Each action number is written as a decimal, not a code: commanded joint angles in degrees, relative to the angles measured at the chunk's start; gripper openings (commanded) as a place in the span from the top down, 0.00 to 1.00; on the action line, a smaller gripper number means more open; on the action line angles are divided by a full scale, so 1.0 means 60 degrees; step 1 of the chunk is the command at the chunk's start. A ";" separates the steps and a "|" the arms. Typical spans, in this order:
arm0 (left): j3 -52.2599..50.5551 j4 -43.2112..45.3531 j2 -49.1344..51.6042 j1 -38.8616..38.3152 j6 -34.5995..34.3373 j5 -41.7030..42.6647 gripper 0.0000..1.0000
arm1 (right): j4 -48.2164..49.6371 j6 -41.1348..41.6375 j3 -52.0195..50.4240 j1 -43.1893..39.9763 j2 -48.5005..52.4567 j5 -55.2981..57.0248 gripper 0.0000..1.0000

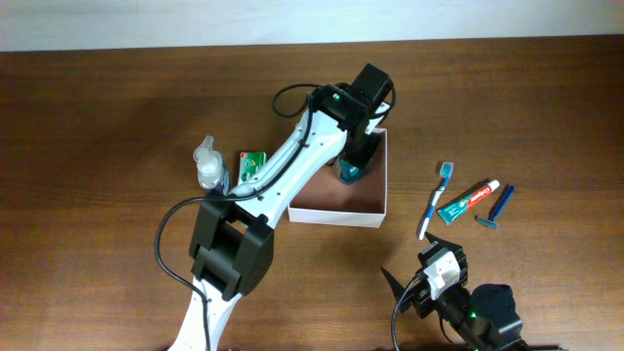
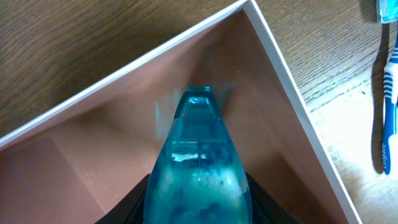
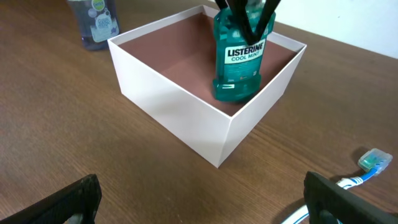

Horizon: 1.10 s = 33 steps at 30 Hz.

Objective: Pack container
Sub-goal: 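Carry the Listerine bottle into the box's right side and release, then move the left gripper back and grasp the Dettol pump bottle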

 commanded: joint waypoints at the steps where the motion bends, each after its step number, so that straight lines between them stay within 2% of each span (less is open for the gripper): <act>1: 0.0066 0.0339 0.0248 -0.0168 -0.0117 -0.0146 0.80 | -0.0011 0.0117 -0.0058 -0.0076 -0.0091 -0.0076 0.01; 3: 0.0087 0.0550 0.0237 -0.0255 -0.0113 -0.0146 0.71 | -0.0011 0.0117 -0.0058 -0.0076 -0.0091 -0.0080 0.01; 7: 0.0095 0.0525 0.0233 -0.0310 -0.0117 -0.0146 0.37 | -0.0011 0.0117 -0.0058 -0.0076 -0.0091 -0.0076 0.01; 9: 0.0175 0.0240 0.0208 -0.0306 -0.0117 -0.0149 0.34 | -0.0011 0.0117 -0.0058 -0.0076 -0.0091 -0.0076 0.01; 12: 0.0667 -0.0568 0.0168 -0.0280 -0.0117 -0.0266 0.18 | -0.0011 0.0117 -0.0058 -0.0076 -0.0091 -0.0080 0.01; 13: 0.0892 -0.0878 0.0146 -0.0280 -0.0117 -0.0331 0.13 | -0.0011 0.0117 -0.0058 -0.0076 -0.0091 -0.0076 0.01; 14: 0.1202 -0.1282 0.0113 -0.0280 -0.0117 -0.0408 0.13 | -0.0011 0.0117 -0.0058 -0.0076 -0.0091 -0.0076 0.01; 15: 0.1555 -0.1708 0.0058 -0.0280 -0.0117 -0.0535 0.07 | -0.0011 0.0117 -0.0058 -0.0076 -0.0091 -0.0076 0.01; 19: 0.3235 -0.3526 -0.0208 -0.0270 -0.0117 -0.1042 0.01 | -0.0011 0.0117 -0.0058 -0.0076 -0.0091 -0.0076 0.01; 24: 0.5023 -0.5482 -0.0528 0.0372 0.0124 -0.1133 0.01 | -0.0011 0.0117 -0.0058 -0.0076 -0.0091 -0.0076 0.01; 33: 0.4623 -0.5479 -0.1614 0.2852 0.0215 -0.0750 0.01 | -0.0011 0.0117 -0.0058 -0.0076 -0.0091 -0.0080 0.01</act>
